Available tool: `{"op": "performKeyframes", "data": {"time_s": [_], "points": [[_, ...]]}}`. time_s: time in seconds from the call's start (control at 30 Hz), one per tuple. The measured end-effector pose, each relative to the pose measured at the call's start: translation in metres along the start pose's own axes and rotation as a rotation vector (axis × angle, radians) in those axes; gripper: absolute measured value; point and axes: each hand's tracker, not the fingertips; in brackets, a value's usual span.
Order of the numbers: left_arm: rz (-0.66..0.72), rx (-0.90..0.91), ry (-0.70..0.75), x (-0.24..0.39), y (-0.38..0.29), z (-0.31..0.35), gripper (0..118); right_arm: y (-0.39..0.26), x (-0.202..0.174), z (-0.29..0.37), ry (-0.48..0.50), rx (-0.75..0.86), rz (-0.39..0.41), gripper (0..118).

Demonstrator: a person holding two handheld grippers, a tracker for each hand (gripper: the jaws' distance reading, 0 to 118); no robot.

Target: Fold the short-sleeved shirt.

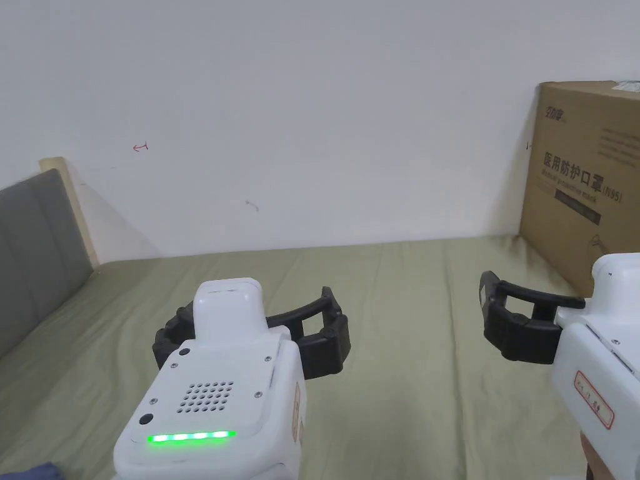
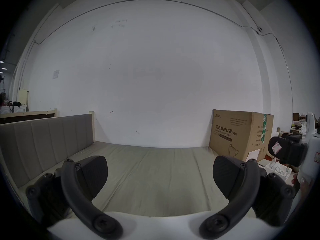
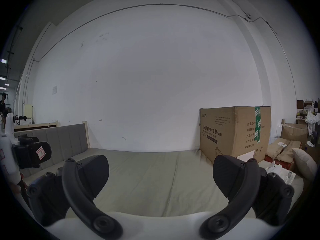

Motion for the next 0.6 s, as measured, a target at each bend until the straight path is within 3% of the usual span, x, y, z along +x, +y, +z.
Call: {"op": "performKeyframes", "data": {"time_s": [0.6], "points": [[0.064, -0.064, -0.023, -0.0074, -0.0014, 0.01, 118, -0.0086, -0.0097, -0.0022, 0.043, -0.044, 0.017, 118]]}}
